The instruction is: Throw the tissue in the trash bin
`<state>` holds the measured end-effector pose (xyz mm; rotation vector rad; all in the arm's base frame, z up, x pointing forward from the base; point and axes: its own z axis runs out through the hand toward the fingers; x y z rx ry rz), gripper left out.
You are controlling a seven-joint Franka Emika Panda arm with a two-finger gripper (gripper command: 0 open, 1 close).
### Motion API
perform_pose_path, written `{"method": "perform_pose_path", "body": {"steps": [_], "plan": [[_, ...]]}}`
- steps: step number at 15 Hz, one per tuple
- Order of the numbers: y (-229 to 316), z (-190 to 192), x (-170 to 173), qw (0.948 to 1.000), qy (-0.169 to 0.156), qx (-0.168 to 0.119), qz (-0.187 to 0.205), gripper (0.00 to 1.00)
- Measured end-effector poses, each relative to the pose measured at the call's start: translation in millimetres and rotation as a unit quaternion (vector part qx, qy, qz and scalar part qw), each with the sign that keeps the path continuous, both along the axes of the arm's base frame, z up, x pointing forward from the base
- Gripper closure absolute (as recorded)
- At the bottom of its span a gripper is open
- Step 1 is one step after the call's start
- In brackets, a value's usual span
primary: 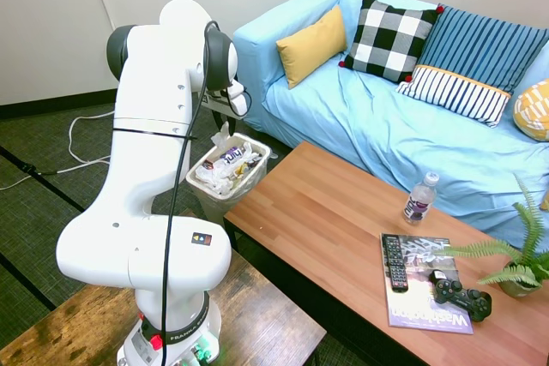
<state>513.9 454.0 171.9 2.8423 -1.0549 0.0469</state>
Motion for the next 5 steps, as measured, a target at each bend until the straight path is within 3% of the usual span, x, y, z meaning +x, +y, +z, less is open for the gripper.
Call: {"method": "perform_pose_path", "body": {"steps": [5], "plan": [[0.5,2.7,1.5,1.0,0.002,-0.002,-0.002,0.0]]}}
